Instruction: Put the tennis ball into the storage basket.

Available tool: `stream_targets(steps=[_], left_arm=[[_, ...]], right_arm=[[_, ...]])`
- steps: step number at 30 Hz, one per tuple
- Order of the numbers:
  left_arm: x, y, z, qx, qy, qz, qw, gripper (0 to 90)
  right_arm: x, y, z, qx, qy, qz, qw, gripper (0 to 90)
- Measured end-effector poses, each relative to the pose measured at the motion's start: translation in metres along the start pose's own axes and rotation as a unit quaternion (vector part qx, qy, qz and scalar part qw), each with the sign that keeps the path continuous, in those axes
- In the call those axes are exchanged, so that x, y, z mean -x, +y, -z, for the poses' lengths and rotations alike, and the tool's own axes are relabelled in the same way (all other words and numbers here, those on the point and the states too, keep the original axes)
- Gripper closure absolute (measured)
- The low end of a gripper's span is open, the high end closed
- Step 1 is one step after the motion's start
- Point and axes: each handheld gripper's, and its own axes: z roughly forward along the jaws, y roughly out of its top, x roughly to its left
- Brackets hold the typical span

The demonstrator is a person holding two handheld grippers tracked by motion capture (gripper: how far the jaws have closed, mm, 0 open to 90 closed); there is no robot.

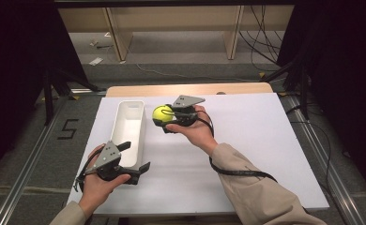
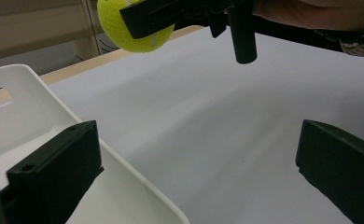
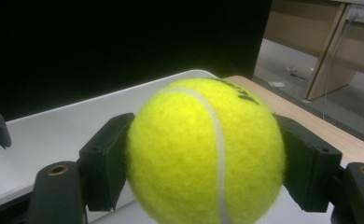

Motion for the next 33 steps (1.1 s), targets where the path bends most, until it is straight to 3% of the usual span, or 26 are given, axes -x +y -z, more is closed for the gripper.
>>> stream_targets(steps=[33], left_arm=[[0.000, 0.000, 0.000, 0.000, -0.001, -0.001, 1.0000, 0.0]], right_arm=[[-0.005, 0.009, -0.011, 0.003, 0.007, 0.006, 1.0000, 26.9]])
